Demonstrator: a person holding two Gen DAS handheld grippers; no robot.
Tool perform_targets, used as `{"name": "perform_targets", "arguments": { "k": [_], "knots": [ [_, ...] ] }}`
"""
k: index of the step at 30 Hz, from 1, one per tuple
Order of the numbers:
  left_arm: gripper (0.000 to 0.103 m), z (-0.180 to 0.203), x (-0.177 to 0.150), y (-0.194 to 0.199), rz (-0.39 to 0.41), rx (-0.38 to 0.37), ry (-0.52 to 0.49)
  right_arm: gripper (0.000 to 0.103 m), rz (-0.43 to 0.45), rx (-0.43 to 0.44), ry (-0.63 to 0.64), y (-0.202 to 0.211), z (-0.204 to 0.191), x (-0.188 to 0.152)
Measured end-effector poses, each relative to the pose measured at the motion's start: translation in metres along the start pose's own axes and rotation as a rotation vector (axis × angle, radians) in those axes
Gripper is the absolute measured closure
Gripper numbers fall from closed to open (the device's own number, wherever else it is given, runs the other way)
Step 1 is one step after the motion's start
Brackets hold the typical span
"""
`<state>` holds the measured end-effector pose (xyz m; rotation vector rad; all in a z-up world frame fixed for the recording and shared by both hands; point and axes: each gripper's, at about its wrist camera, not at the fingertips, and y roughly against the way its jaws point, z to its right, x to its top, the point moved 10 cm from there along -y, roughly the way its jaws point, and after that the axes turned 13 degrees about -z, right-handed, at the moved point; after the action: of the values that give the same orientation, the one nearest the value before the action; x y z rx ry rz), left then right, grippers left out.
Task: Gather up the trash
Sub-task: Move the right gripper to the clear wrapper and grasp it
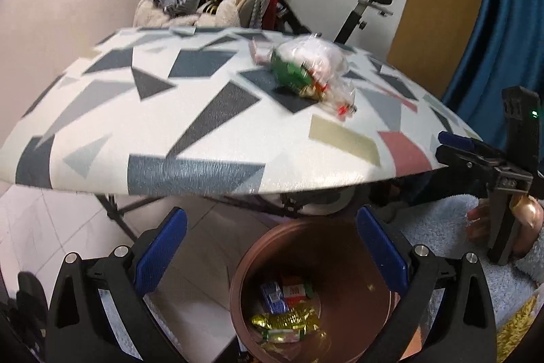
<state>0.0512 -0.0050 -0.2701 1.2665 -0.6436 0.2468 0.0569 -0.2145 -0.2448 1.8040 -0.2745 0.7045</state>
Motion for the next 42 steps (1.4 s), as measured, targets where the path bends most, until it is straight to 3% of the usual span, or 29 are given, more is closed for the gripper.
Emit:
{"name": "perform_targets", "arguments": {
  "k": [5,11,14,15,17,22,25,28,33,35,38,42],
  "knots": [
    [0.006,0.000,0.012,0.015,0.062,0.054,-0.030,0.006,-0.044,0.025,0.017,-0.001,0.004,0.003],
    [0.006,-0.010,0.025,0.014,0.032,0.027,-0.011,0.006,-0.110,-0.039,0.022,-0.013,0.015,0.013],
    [0.006,-0.016,0.036,0.013,0.025,0.015,0.009,0.006,-0.100,-0.015,0.021,-0.017,0.014,0.027],
    [0.006,-0.019,0.040,0.012,0.018,0.013,0.019,0.008,-0.097,-0.008,0.023,-0.018,0.014,0.031],
    [0.006,-0.021,0.048,0.008,0.001,-0.004,0.037,0.036,-0.101,0.012,0.022,-0.023,0.013,0.039],
    [0.006,-0.020,0.069,0.001,-0.015,-0.073,0.072,0.055,-0.103,0.089,-0.015,-0.041,0.006,0.067],
    [0.022,-0.017,0.083,-0.004,-0.017,-0.084,0.081,0.056,-0.099,0.121,-0.036,-0.053,-0.001,0.082],
    [0.029,-0.018,0.094,-0.010,-0.029,-0.112,0.113,0.056,-0.115,0.148,-0.075,-0.071,-0.005,0.094],
    [0.030,-0.020,0.108,-0.019,-0.043,-0.199,0.195,0.056,-0.163,0.160,-0.135,-0.094,-0.002,0.101],
    [0.030,-0.020,0.114,-0.022,-0.048,-0.241,0.224,0.064,-0.161,0.198,-0.154,-0.095,-0.003,0.102],
    [0.031,-0.018,0.121,-0.026,-0.047,-0.292,0.265,0.072,-0.129,0.182,-0.136,-0.087,-0.002,0.104],
    [0.035,-0.022,0.132,-0.036,-0.046,-0.350,0.366,0.075,-0.079,0.107,-0.100,-0.071,0.005,0.106]
  ]
}}
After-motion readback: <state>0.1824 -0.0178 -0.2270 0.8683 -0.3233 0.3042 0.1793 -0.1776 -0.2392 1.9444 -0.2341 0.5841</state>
